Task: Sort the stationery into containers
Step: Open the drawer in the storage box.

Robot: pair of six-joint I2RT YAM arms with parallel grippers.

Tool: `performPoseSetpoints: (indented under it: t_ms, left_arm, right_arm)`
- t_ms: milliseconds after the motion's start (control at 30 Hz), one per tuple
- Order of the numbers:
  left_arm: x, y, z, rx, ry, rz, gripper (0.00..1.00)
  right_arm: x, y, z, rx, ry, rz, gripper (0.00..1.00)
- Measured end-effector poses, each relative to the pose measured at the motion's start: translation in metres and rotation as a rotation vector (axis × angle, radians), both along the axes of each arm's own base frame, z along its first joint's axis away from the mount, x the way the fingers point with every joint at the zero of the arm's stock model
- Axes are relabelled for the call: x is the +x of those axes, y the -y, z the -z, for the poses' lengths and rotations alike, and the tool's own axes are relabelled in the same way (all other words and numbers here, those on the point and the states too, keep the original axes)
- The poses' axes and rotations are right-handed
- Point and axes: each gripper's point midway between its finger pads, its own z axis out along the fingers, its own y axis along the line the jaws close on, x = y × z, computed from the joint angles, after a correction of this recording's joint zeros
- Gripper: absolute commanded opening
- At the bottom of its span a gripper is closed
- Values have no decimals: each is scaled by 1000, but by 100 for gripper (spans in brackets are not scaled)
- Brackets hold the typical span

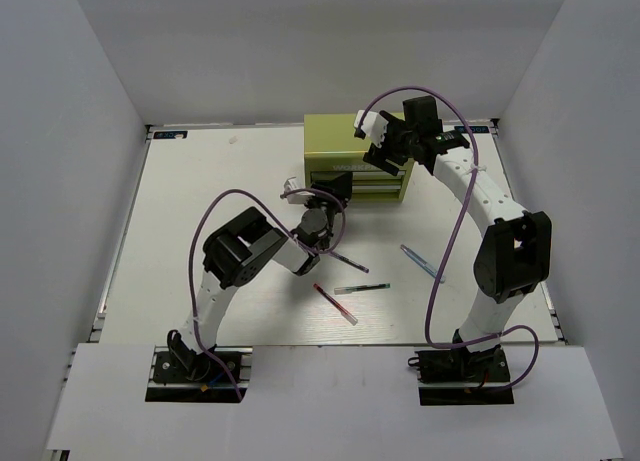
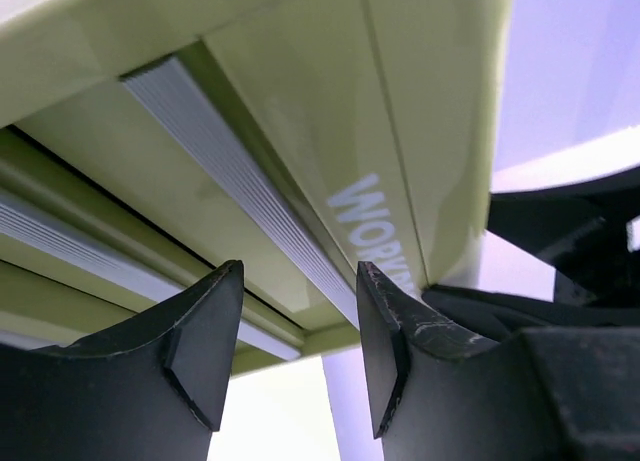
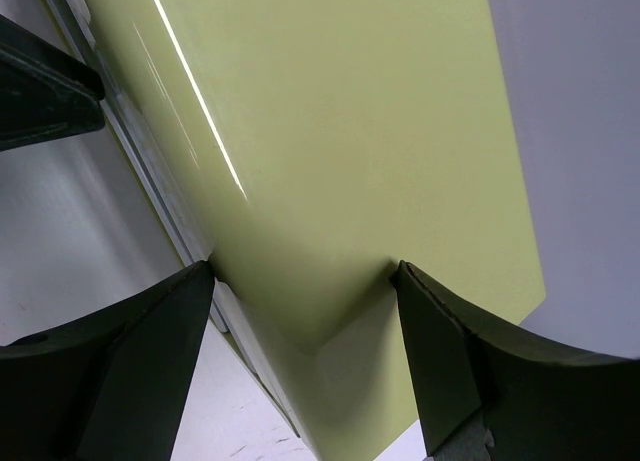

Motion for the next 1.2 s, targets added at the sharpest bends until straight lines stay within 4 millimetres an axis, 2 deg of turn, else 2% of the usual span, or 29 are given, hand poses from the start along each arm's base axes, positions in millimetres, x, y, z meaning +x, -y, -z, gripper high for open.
performPoseSetpoints:
  t_ms: [333, 1200]
  left_arm:
    - [10, 1, 14, -35, -20, -49, 48]
    - [11, 1, 13, -73, -21, -66, 48]
  right_arm:
    - [0, 0, 0, -1, 3, -2, 78]
    - [0, 1, 1, 1, 10, -1, 78]
